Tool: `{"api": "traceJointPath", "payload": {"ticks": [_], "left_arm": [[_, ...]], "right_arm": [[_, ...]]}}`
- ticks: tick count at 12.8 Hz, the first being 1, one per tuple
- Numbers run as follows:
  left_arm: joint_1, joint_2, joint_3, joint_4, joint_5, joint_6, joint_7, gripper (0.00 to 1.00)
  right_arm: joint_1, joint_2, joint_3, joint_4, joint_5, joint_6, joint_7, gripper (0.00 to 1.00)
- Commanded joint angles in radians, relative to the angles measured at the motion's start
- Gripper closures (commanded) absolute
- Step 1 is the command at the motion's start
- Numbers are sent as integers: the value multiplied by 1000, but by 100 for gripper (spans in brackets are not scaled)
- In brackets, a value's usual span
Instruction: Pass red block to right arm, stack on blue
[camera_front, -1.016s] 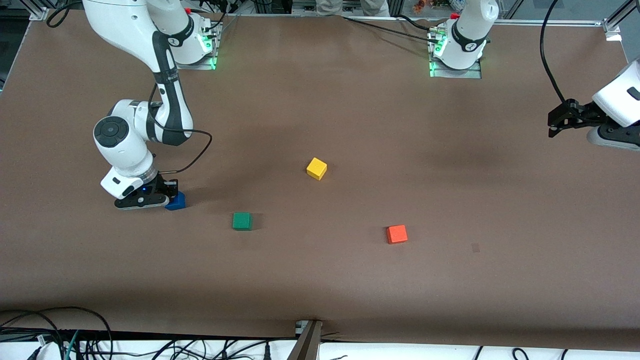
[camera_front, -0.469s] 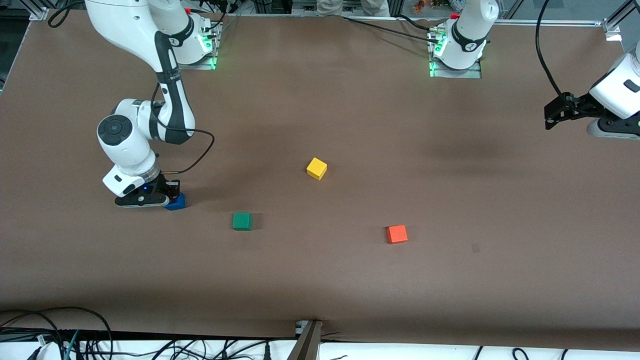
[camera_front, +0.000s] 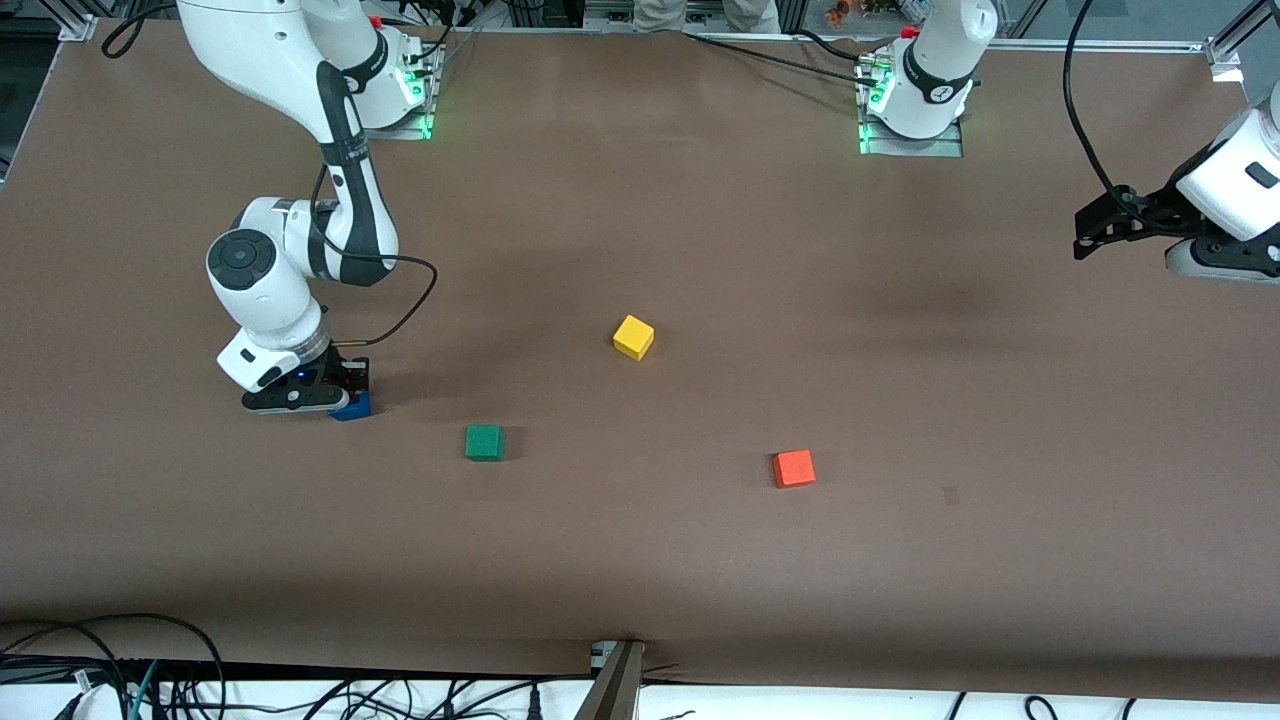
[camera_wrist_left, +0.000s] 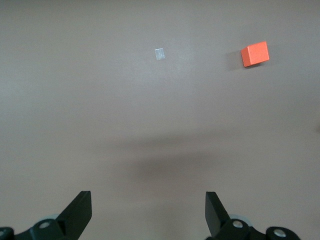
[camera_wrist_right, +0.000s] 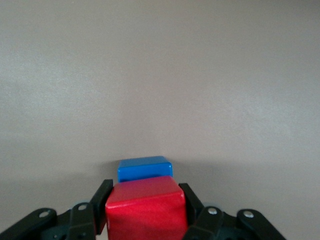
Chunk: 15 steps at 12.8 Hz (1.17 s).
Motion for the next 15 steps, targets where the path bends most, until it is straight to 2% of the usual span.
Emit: {"api": "traceJointPath", "payload": {"ticks": [1,4,15], "left_arm": [[-4,4,0,13,-6,-23,-10,0],[-12,4,-2,22,24,-47,-10,0],[-12,5,1,24,18,-47,0,0]], "right_arm": [[3,-28,2,-30,-8,24,17,85],[3,-17,2,-30,-8,32,17,84],[3,-10,2,-28,-8,38,15,83]]}}
